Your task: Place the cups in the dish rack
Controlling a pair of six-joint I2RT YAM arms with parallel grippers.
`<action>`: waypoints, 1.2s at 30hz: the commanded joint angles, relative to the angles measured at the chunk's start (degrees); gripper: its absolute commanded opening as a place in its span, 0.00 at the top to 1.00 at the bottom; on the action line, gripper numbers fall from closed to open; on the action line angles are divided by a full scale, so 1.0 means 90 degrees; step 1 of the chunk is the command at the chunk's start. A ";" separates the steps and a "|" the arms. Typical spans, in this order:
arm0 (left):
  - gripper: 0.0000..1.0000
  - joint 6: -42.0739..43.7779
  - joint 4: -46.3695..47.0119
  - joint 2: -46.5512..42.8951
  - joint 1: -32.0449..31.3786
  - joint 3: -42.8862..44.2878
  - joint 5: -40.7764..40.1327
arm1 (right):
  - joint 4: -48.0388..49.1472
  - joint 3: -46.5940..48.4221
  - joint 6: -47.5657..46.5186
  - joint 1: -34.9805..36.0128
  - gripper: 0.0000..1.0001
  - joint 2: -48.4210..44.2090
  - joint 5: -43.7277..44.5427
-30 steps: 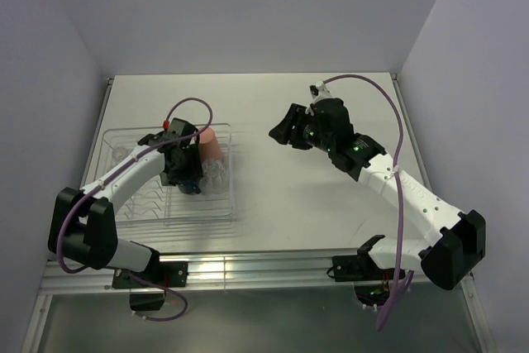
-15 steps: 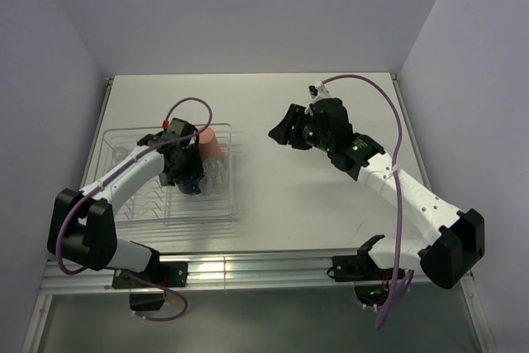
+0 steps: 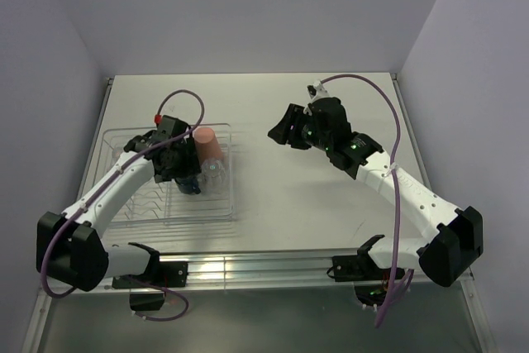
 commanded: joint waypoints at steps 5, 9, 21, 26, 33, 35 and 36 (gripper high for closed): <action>0.16 -0.0004 -0.0459 -0.0658 -0.0009 0.0686 -0.0185 | 0.0108 0.0253 -0.0108 -0.0028 0.42 -0.0023 -0.0014; 0.16 0.0015 -0.0703 -0.1028 -0.0009 0.1173 -0.0205 | 0.0138 0.0224 -0.0079 -0.0028 0.42 -0.0033 -0.0014; 0.14 0.0367 0.0046 -0.2269 -0.0009 0.1731 0.0975 | 0.0382 0.0018 -0.0137 -0.0018 0.41 -0.0267 0.0102; 0.14 0.0611 0.0760 -0.2387 -0.0009 0.1936 0.1969 | 0.0421 -0.0050 -0.0225 -0.0018 0.40 -0.0637 0.0249; 0.13 0.0495 0.2088 -0.2192 -0.0018 0.2083 0.3288 | 0.0217 -0.0206 -0.0449 -0.0018 0.30 -0.1584 0.1059; 0.13 0.0407 0.2323 -0.2094 -0.0028 0.2054 0.3447 | 0.0138 -0.0207 -0.0517 -0.0028 0.23 -0.1985 0.1380; 0.13 0.0387 0.2527 -0.1988 -0.0077 0.2044 0.3495 | 0.0022 -0.0177 -0.0585 -0.0028 0.18 -0.2102 0.1488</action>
